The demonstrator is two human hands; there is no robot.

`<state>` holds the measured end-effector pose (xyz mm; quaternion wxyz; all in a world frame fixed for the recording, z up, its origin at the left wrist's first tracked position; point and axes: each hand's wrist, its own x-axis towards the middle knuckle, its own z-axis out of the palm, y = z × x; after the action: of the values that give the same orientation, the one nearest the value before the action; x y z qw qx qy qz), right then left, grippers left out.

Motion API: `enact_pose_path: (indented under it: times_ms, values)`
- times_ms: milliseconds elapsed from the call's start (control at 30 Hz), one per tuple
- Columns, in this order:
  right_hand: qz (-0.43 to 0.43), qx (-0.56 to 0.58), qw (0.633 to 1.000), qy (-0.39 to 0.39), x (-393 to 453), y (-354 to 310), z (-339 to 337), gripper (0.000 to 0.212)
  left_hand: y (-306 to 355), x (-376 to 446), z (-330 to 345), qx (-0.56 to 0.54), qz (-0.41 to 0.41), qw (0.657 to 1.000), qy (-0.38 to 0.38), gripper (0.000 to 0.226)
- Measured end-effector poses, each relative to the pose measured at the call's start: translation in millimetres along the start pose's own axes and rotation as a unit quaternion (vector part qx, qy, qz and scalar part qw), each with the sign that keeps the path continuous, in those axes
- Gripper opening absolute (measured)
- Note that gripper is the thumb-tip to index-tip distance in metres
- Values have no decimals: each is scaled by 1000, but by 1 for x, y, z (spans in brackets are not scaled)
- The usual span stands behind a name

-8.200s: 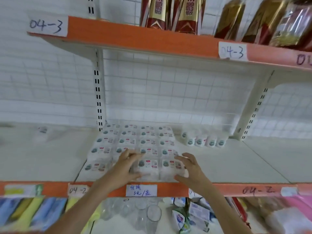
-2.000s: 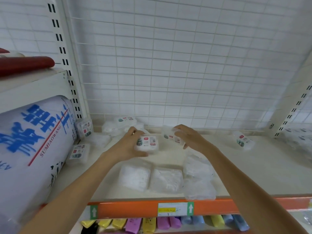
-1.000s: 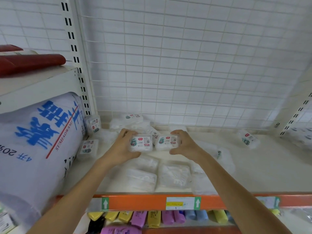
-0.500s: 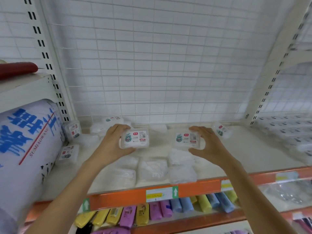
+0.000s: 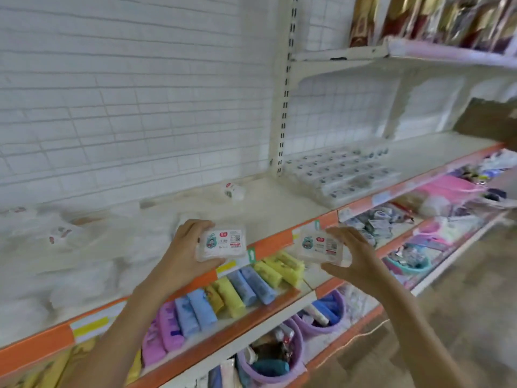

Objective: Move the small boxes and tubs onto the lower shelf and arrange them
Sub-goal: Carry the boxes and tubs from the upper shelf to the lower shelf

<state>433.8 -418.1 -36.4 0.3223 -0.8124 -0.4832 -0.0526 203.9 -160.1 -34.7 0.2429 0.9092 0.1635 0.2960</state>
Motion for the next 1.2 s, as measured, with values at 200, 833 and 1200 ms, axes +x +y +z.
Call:
enact_pose_path:
  times_ms: [200,833,1200]
  values:
    - [115,-4,993,26,-84,86,-52,70,71,30,110,-51,45,996,-59,81]
    - [243,-1,963,115,-133,293,-152,72,188,168,337,-84,99,982,-137,71]
    - [158,-2,987,23,41,387,-192,69,193,291,372,-36,75,996,-22,71]
